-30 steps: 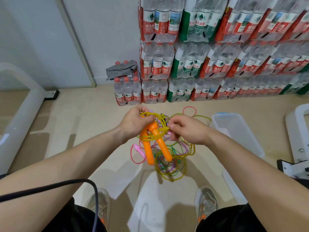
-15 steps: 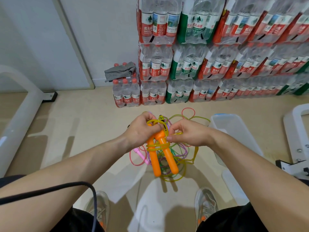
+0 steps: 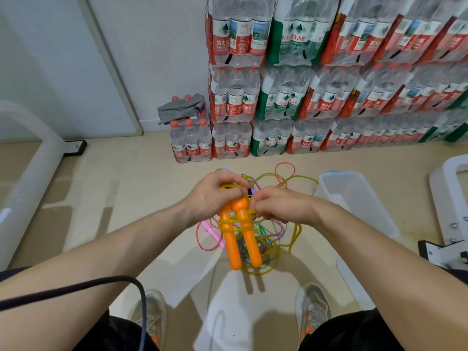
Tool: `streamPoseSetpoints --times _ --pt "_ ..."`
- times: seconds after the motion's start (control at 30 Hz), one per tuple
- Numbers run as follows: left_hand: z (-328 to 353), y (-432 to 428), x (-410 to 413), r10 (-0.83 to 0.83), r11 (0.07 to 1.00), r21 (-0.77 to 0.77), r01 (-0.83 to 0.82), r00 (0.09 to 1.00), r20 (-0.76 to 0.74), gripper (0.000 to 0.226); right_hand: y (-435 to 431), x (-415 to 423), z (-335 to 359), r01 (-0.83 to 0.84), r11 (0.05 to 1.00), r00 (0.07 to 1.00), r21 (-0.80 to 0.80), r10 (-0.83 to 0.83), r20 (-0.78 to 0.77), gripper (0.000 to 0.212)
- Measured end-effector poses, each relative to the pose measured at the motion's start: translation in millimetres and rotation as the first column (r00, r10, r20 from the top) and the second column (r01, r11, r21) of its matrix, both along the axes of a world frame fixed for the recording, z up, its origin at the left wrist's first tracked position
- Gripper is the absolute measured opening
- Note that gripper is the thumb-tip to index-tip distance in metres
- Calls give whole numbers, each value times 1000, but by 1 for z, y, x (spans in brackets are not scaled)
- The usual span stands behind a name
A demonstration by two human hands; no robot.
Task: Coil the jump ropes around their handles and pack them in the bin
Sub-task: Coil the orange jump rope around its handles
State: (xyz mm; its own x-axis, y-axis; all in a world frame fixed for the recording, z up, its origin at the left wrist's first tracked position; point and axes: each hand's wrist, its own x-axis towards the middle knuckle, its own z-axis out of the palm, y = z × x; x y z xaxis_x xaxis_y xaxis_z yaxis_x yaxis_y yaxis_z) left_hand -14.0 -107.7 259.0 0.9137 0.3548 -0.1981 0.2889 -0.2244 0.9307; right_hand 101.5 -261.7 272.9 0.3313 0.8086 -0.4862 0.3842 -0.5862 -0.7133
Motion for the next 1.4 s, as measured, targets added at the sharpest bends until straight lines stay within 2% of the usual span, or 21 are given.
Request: streamPoseSetpoints --times 0.2,0.37,0.63,0.83,0.93,1.07,1.23,1.4 --pt "5 2 0 -2 1000 27 2 1000 -11 13 -7 4 -1 -163 986 985 14 162 63 31" --pt "0 0 -3 14 999 41 -13 1000 -7 12 -4 6 -6 -96 990 988 105 81 134 22" --pt "-3 -6 -3 4 987 160 0 1000 -21 20 -6 0 -7 -102 991 952 87 72 298 23" --pt "-4 -4 1 -23 974 225 38 997 -68 21 -5 -2 -10 -75 996 952 51 56 302 22" --pt "0 -2 2 -53 959 272 72 996 -77 28 -4 1 -10 -40 995 972 95 16 233 22" --pt "4 1 1 -89 935 339 106 994 -65 15 -4 -2 -6 -74 990 982 116 52 182 11" --pt "1 -1 -2 -67 947 313 74 997 -34 16 -4 2 2 -140 987 972 75 123 198 12" --pt "-2 0 -5 -37 959 280 42 999 -20 17 -2 -3 -2 -172 983 946 68 146 289 20"
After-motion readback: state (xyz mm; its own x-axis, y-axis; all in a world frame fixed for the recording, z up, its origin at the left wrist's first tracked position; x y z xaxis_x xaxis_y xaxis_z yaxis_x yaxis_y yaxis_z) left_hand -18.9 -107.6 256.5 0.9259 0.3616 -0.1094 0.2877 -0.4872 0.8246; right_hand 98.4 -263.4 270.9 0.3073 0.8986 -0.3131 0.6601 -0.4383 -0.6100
